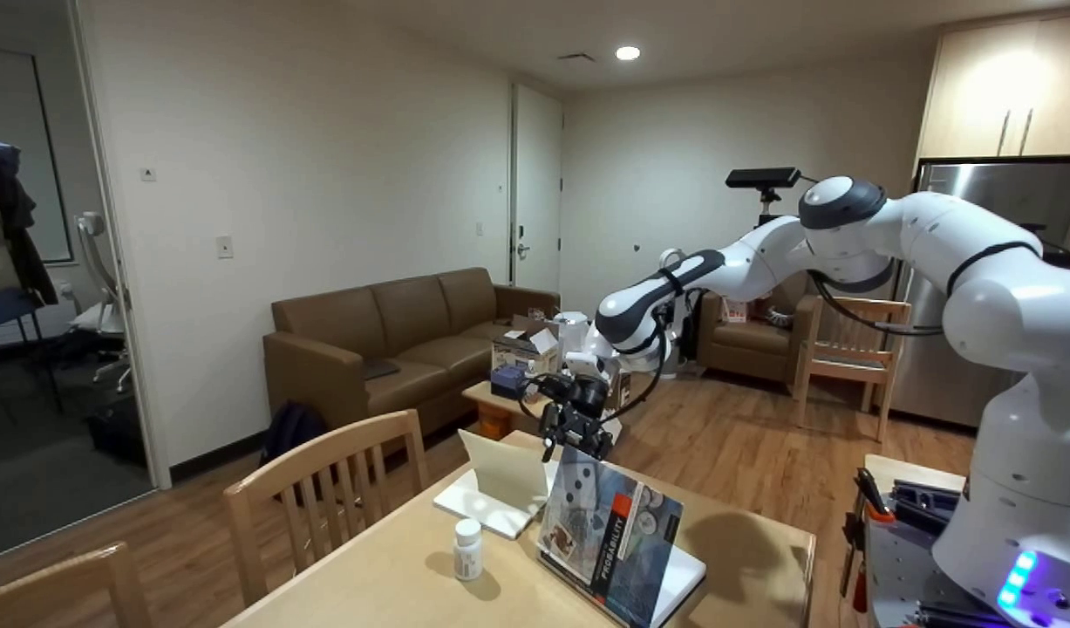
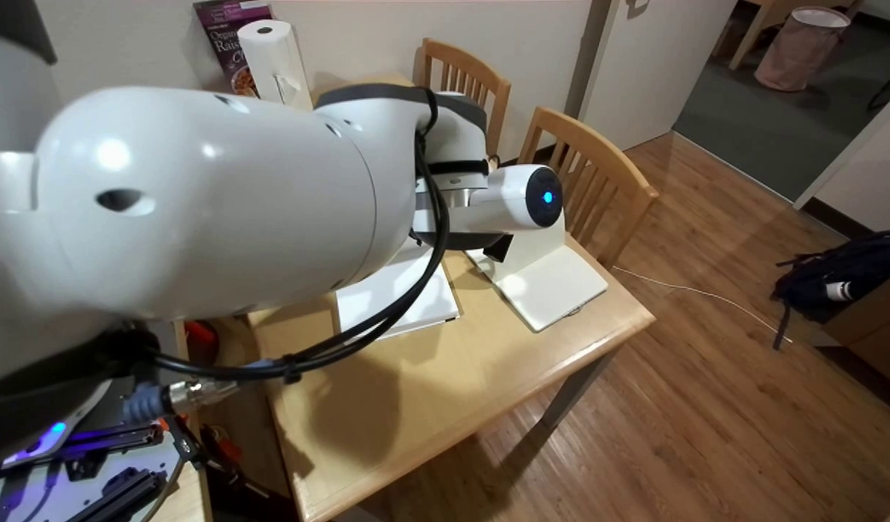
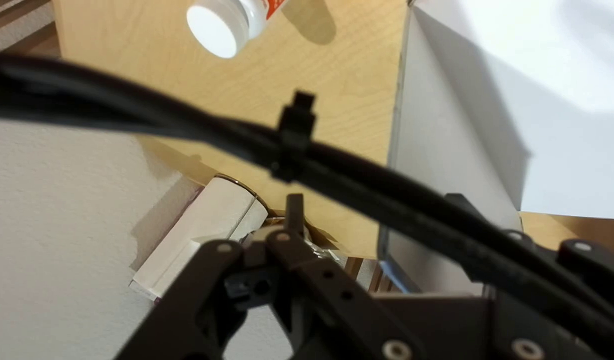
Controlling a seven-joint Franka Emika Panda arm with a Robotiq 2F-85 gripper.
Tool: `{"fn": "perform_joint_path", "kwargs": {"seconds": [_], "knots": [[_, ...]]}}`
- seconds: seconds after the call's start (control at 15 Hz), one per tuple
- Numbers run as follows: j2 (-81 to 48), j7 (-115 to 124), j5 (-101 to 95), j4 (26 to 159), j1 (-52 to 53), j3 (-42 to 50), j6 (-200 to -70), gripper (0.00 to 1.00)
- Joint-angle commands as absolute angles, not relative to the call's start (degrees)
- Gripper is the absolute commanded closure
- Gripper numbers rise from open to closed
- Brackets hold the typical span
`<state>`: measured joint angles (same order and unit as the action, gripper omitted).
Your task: Close the open book on the left
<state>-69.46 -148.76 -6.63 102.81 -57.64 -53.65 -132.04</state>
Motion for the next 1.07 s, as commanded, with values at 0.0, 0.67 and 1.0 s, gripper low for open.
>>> {"fn": "perform_joint_path", "kwargs": {"seconds": [0.0,0.67,1.0], "knots": [[-68.57,-149.6,-5.05,102.86,-56.94,-52.91,-132.17,0.28],[-62.08,-148.58,-1.21,101.19,-49.6,-46.88,-137.68,0.0],[-54.73,-143.82,-0.84,95.59,-35.8,-35.73,-138.65,0.0]]}}
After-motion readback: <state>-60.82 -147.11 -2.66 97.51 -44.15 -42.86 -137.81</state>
